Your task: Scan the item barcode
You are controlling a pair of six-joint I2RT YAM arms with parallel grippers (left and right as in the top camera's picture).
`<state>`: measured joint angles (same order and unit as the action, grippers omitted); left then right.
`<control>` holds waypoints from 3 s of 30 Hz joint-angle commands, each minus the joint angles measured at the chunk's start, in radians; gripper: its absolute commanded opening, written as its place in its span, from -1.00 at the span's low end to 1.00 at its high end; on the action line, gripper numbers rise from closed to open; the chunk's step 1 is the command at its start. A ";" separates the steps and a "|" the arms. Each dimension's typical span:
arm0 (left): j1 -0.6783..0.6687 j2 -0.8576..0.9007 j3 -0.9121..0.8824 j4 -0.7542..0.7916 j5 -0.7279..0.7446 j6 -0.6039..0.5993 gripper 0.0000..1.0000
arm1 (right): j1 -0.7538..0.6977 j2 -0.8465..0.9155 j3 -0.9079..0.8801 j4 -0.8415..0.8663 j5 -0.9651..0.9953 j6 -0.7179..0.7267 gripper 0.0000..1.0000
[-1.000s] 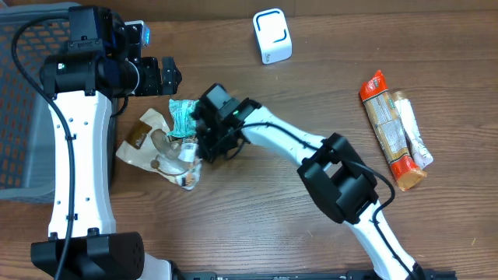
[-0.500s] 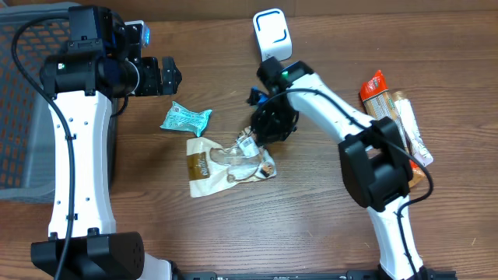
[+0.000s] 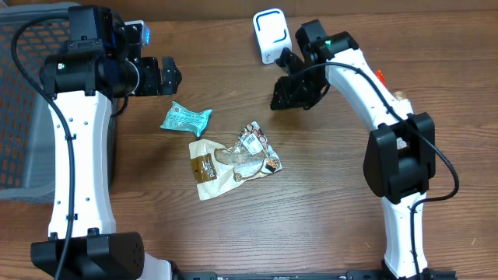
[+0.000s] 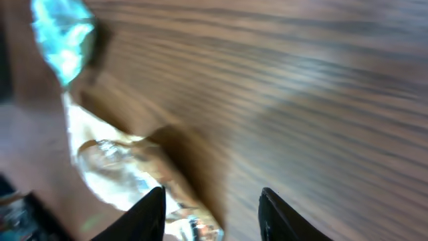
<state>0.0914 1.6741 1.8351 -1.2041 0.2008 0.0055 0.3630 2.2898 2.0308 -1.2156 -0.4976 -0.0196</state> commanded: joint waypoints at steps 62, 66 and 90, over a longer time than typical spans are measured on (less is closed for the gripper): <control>-0.006 -0.001 0.015 0.004 -0.002 -0.006 0.99 | 0.179 0.011 -0.178 0.303 0.102 -0.209 0.66; -0.006 -0.001 0.015 0.004 -0.002 -0.006 0.99 | 0.167 0.009 -0.142 0.318 0.103 -0.107 0.63; -0.006 -0.001 0.015 0.004 -0.002 -0.006 0.99 | 0.117 0.011 -0.340 0.357 -0.198 0.269 0.69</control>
<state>0.0914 1.6741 1.8351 -1.2041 0.2008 0.0059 0.4561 2.2955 1.7233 -0.8917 -0.6773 0.1581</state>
